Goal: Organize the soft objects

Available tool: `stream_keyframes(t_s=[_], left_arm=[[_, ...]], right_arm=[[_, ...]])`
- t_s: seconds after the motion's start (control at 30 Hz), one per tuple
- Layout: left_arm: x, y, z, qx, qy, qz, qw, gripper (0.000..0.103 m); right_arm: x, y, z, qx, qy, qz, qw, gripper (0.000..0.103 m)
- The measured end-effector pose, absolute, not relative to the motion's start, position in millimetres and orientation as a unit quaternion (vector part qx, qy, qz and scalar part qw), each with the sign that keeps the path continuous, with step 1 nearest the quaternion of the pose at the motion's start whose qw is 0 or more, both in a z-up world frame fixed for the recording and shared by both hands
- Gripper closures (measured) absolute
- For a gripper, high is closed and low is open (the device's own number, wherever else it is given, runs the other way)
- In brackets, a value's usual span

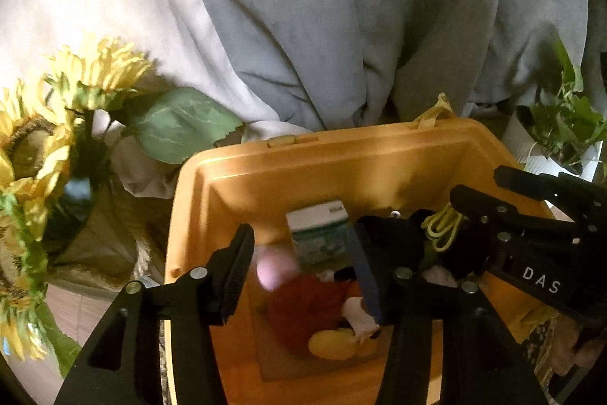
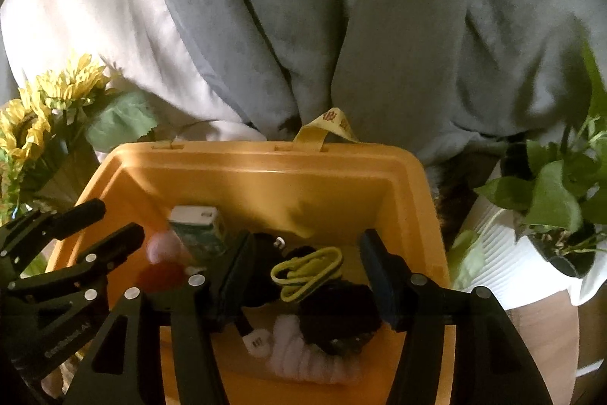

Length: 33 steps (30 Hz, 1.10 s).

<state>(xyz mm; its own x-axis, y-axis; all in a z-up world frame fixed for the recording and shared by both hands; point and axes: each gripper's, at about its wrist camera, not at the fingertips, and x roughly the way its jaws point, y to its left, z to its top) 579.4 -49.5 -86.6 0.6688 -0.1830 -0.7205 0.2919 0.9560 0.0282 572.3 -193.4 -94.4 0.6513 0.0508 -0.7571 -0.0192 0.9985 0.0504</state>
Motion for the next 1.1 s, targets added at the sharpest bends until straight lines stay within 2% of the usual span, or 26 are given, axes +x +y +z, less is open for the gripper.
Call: stream_keyframes(t_s=[0.4, 0.67, 0.8, 0.9, 1.0, 1.1], left_arm=[[523, -29, -42, 0.048, 0.329, -0.095, 0.938, 0.044], [465, -17, -16, 0.056, 0.283, -0.071, 0.955, 0.033], [438, -12, -8, 0.054, 0.267, -0.070, 0.960, 0.028], [417, -9, -3, 0.054, 0.258, -0.068, 0.962, 0.021], [400, -6, 0, 0.048, 0.257, -0.068, 0.963, 0.017], [378, -3, 3, 0.046, 0.251, -0.059, 0.965, 0.011]], right_arm=[[534, -189, -62, 0.026, 0.380, 0.004, 0.925, 0.044], [482, -178, -36, 0.027, 0.352, -0.006, 0.936, 0.044], [454, -175, -24, 0.021, 0.333, -0.018, 0.942, 0.034], [431, -175, -17, 0.022, 0.319, -0.027, 0.947, 0.032], [408, -173, -9, 0.021, 0.307, -0.034, 0.951, 0.024], [386, -172, -3, 0.023, 0.296, -0.039, 0.954, 0.022]])
